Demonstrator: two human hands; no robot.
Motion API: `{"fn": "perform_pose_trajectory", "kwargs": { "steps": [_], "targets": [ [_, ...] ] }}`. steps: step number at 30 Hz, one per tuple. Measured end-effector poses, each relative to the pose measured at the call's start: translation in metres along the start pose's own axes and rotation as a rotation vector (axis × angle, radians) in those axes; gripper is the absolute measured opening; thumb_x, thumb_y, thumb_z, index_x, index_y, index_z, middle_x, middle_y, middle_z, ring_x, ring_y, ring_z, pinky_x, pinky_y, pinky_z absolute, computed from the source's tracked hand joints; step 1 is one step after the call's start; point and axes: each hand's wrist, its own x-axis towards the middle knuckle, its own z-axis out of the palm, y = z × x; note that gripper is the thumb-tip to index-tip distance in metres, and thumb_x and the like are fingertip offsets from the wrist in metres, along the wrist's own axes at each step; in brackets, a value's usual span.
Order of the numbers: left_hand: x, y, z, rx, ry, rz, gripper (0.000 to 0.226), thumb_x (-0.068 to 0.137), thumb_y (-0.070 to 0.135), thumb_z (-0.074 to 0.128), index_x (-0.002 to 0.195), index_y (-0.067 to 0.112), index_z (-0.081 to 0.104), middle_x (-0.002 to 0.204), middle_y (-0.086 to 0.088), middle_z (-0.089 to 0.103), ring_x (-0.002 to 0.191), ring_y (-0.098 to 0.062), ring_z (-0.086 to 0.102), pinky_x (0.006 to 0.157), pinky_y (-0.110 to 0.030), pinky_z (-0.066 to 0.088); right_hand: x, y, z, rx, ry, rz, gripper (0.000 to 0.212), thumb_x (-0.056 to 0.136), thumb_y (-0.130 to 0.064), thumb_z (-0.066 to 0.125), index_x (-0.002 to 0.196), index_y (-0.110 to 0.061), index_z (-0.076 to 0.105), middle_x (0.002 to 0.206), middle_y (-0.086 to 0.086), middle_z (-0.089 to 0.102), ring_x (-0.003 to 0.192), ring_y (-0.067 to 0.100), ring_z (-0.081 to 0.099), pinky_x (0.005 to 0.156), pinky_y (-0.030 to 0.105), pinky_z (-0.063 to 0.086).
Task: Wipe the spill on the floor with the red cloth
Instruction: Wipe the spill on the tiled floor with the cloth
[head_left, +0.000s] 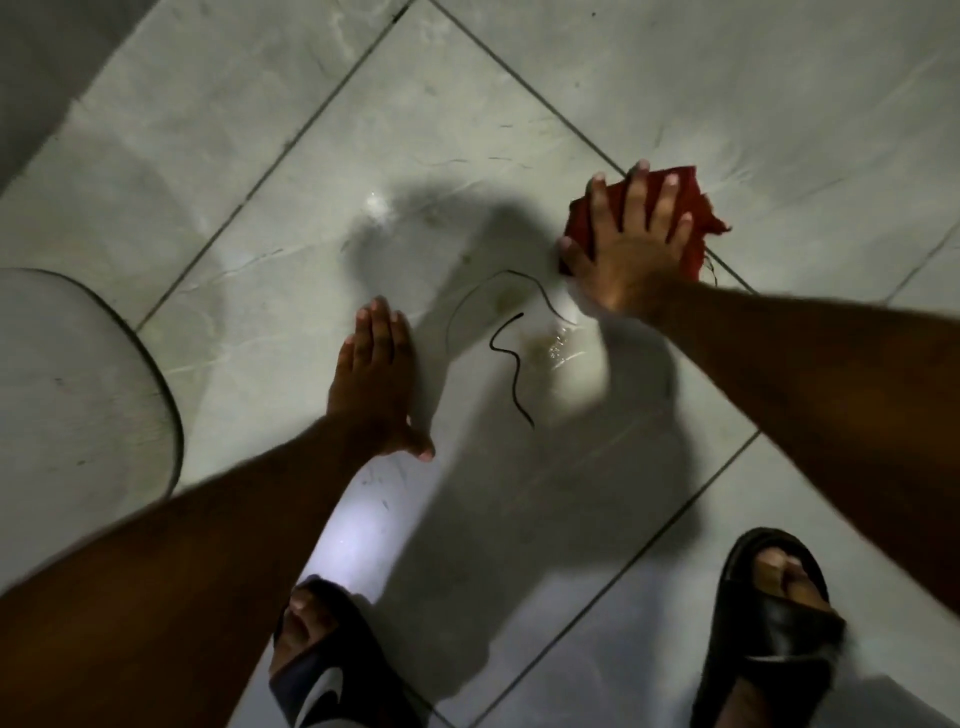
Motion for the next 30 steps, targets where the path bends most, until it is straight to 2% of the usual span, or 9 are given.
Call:
{"fn": "perform_pose_trajectory", "kwargs": {
  "steps": [3,6,9,13,17,19,23,26,30],
  "targets": [
    [-0.001,0.003,-0.002,0.013,0.003,-0.010,0.169,0.032,0.061,0.088,0.145,0.006,-0.026,0.155,-0.021,-0.031,0.142,-0.038,-0.027,0.118,-0.049,-0.002,-0.079,-0.033,0.027,-0.037,0.062,-0.176,0.068,0.091,-0.051,0.039,0.150,-0.023,0.022,0.159,0.026,0.014,0.142,0.054,0.008,0.110,0.069,0.014],
    [-0.004,0.006,-0.008,0.030,-0.023,-0.018,0.169,0.032,0.062,0.087,0.145,0.004,-0.025,0.155,-0.023,-0.029,0.143,-0.040,-0.025,0.121,-0.052,0.003,-0.199,-0.023,0.054,-0.153,-0.133,-0.603,0.084,0.072,-0.039,0.070,0.147,-0.023,0.034,0.155,0.023,0.030,0.140,0.054,0.019,0.107,0.072,0.019],
    [-0.005,0.006,-0.010,0.036,-0.044,-0.030,0.170,0.032,0.064,0.087,0.144,0.004,-0.026,0.155,-0.022,-0.030,0.143,-0.039,-0.025,0.121,-0.053,0.006,-0.202,0.008,0.043,-0.270,-0.300,-0.876,0.088,0.065,-0.039,0.077,0.144,-0.031,0.039,0.153,0.013,0.038,0.139,0.046,0.030,0.106,0.068,0.024],
    [0.000,0.001,-0.003,0.035,-0.047,-0.031,0.172,0.031,0.067,0.085,0.142,0.007,-0.031,0.153,-0.019,-0.035,0.142,-0.036,-0.029,0.120,-0.050,0.001,-0.083,0.004,0.018,-0.185,-0.074,-0.617,0.073,0.088,-0.043,0.053,0.151,-0.027,0.021,0.161,0.018,0.016,0.144,0.049,0.010,0.110,0.069,0.014],
    [0.003,-0.007,0.003,0.061,-0.018,-0.008,0.171,0.030,0.071,0.082,0.143,0.009,-0.030,0.155,-0.018,-0.033,0.141,-0.035,-0.030,0.120,-0.052,0.000,0.004,-0.063,-0.009,0.200,0.016,-0.110,0.092,0.085,-0.033,0.065,0.151,-0.016,0.004,0.162,0.019,0.001,0.146,0.046,-0.004,0.115,0.062,0.006],
    [0.001,-0.009,0.004,0.073,-0.012,-0.012,0.169,0.029,0.075,0.078,0.144,0.011,-0.027,0.156,-0.017,-0.031,0.142,-0.034,-0.029,0.117,-0.061,0.002,-0.025,-0.090,0.010,0.167,0.054,-0.149,0.083,0.087,-0.036,0.060,0.151,-0.013,0.014,0.160,0.024,0.007,0.143,0.052,-0.002,0.113,0.065,0.007],
    [-0.004,-0.011,-0.001,0.007,-0.058,-0.006,0.166,0.032,0.073,0.079,0.144,0.018,-0.030,0.154,-0.011,-0.037,0.138,-0.039,-0.035,0.106,-0.079,0.001,-0.174,-0.069,0.056,-0.097,-0.080,-0.551,0.075,0.083,-0.043,0.059,0.149,-0.023,0.028,0.158,0.020,0.025,0.141,0.054,0.017,0.109,0.070,0.020],
    [-0.004,-0.012,-0.001,-0.054,-0.057,-0.011,0.164,0.033,0.070,0.082,0.143,0.024,-0.031,0.152,-0.009,-0.040,0.134,-0.045,-0.039,0.101,-0.082,-0.001,-0.179,-0.032,0.049,-0.191,-0.172,-0.722,0.073,0.083,-0.042,0.057,0.148,-0.032,0.025,0.159,0.013,0.024,0.143,0.047,0.019,0.107,0.070,0.023],
    [-0.001,-0.017,0.008,-0.084,-0.010,0.004,0.165,0.032,0.070,0.081,0.141,0.027,-0.035,0.150,-0.007,-0.043,0.133,-0.044,-0.041,0.100,-0.080,-0.009,-0.060,-0.067,0.020,-0.151,-0.011,-0.459,0.070,0.089,-0.044,0.047,0.151,-0.032,0.015,0.162,0.015,0.008,0.144,0.050,0.006,0.107,0.071,0.016]
  ]
}}
